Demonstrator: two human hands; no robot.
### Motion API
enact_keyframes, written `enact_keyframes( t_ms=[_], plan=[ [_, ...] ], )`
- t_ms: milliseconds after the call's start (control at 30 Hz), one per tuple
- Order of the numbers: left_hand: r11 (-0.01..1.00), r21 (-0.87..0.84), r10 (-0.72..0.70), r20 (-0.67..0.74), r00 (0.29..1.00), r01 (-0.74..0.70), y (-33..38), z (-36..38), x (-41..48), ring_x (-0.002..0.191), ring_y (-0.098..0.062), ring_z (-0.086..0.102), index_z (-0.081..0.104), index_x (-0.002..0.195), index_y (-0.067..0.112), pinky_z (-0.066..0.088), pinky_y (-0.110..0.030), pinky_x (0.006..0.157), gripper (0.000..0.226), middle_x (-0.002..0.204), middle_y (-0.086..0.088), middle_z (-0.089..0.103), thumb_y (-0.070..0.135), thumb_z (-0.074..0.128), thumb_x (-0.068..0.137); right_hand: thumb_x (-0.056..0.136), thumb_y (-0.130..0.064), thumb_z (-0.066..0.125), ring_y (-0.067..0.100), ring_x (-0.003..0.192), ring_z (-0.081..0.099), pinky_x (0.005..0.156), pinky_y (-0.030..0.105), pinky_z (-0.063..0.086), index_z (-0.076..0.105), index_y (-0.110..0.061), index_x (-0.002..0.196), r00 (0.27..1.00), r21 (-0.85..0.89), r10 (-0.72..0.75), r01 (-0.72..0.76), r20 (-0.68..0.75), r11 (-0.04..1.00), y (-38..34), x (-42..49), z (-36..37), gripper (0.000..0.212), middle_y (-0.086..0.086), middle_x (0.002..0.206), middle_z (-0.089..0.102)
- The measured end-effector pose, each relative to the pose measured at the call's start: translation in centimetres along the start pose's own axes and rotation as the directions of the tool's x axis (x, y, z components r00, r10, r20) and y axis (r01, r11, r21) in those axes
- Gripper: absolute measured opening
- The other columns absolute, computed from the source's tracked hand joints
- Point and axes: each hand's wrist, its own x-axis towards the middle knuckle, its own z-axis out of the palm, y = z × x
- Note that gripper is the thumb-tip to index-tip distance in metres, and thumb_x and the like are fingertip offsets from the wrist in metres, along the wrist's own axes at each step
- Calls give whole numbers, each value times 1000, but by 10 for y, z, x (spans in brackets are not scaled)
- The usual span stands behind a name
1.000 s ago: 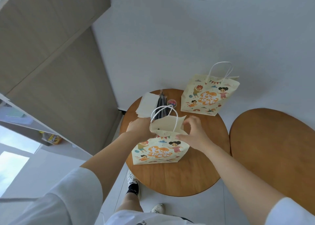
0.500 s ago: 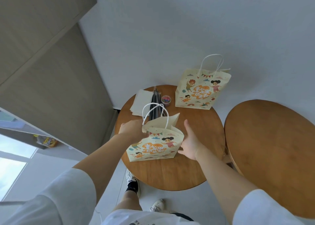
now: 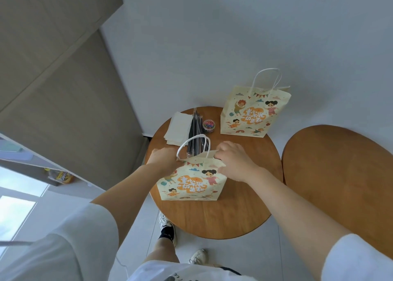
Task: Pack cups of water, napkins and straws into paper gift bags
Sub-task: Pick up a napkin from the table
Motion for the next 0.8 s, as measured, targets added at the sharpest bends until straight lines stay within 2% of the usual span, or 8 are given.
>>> enact_keyframes(
  t_ms=[33,100,167,300,467,567,667,800],
  plan=[
    [1000,-23,1,-4,1000,-1,-1,0,2,76,-17,60,65,101,17,47,-30,79,26,87,0,67,39,52,95,90,-20,52,20,109,43,108,39,24,61,-13,113,1000,-7,-5,5,-21,1000,0,2,-3,26,4,114,49],
    [995,-98,-10,5,1000,10,-3,-3,6,75,-16,64,67,101,16,55,-30,73,25,90,-1,69,38,57,92,94,-17,48,15,83,42,87,28,35,64,-9,105,997,19,-26,28,-74,999,2,3,-5,21,-1,91,45],
    [986,-165,-11,25,1000,15,-6,-8,11,73,-15,67,68,102,15,58,-32,71,26,91,-1,70,36,63,89,96,-16,45,14,79,41,68,24,30,61,-4,100,992,40,-29,34,-124,999,3,0,-1,20,0,89,45],
    [976,-216,34,40,999,-24,-9,-21,18,75,-17,65,72,95,14,55,-32,73,21,87,-2,70,33,68,85,96,-19,47,14,74,42,53,21,26,52,-8,89,980,76,7,8,-196,997,5,-6,8,14,-1,83,44],
    [982,-162,138,234,962,-101,-7,-41,26,70,-15,57,66,90,13,45,-22,62,14,82,-2,64,6,67,78,86,-27,61,16,62,51,53,24,38,36,-21,95,980,359,179,-137,-85,923,10,-2,-2,27,0,73,53],
    [962,-261,163,313,936,-81,-8,-60,39,78,-15,59,72,93,21,51,-26,71,33,87,4,68,-3,55,78,83,-24,60,15,63,52,61,31,42,50,-19,96,979,501,193,-199,64,842,13,5,-14,18,0,71,56],
    [932,-363,158,353,922,-21,-8,-69,62,79,-8,65,71,103,17,53,-23,71,39,95,4,71,-5,46,84,86,-12,50,14,59,47,63,29,39,59,3,79,956,634,225,-294,188,716,19,23,-22,19,5,64,54],
    [942,-324,182,275,944,-87,-4,-63,98,89,-24,67,71,96,2,52,-34,82,19,95,-10,71,8,53,92,89,-10,48,15,58,44,57,24,36,54,-7,72,916,625,291,-401,275,670,27,64,-27,18,8,67,50]
  ],
)
